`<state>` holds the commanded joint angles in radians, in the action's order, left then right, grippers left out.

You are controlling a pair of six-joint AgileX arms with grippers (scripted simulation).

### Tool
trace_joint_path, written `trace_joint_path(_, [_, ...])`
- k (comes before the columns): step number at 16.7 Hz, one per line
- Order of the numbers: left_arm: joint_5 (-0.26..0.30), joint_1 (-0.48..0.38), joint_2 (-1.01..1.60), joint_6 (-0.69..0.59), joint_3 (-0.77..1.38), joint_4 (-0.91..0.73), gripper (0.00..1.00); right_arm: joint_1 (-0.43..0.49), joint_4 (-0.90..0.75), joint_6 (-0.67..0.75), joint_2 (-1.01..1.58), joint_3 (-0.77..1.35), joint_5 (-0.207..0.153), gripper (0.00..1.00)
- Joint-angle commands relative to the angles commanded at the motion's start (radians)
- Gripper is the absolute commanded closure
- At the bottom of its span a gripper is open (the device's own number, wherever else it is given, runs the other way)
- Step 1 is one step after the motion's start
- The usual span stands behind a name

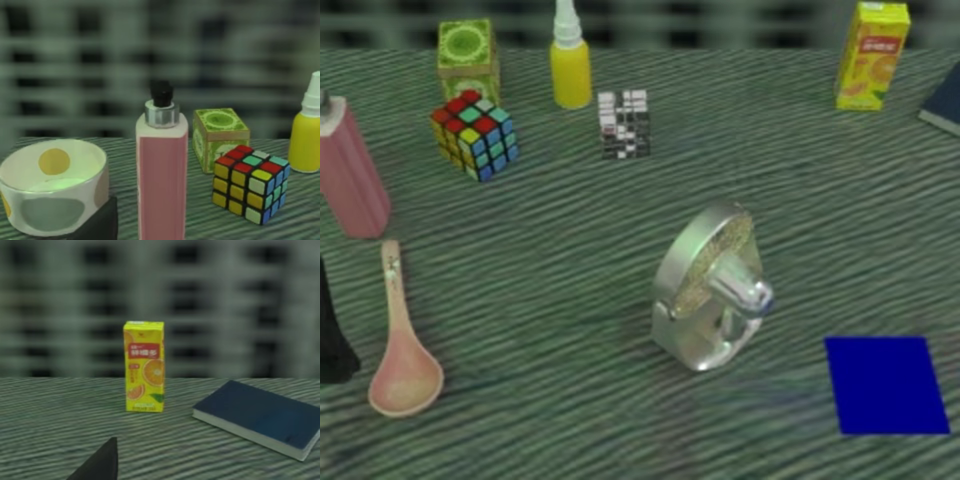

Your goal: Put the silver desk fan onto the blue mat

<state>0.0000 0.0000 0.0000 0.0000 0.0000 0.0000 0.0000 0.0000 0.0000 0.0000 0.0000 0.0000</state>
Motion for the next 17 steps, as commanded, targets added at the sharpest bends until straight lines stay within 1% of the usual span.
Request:
trace_joint_path(4, [0.0, 0.0, 0.0, 0.0, 0.0, 0.0, 0.0, 0.008, -0.019, 0.007, 0.023, 0.018, 0.0, 0.0])
trace_joint_path(8, [0.0, 0.0, 0.0, 0.0, 0.0, 0.0, 0.0, 0.055, -0.134, 0.063, 0.17, 0.136, 0.005, 0.0])
trace_joint_path(12, [0.0, 0.0, 0.0, 0.0, 0.0, 0.0, 0.0, 0.125, -0.324, 0.178, 0.421, 0.357, 0.021, 0.0])
trace_joint_path(17, [0.0, 0.0, 0.0, 0.0, 0.0, 0.0, 0.0, 0.24, -0.619, 0.397, 0.829, 0.748, 0.039, 0.0])
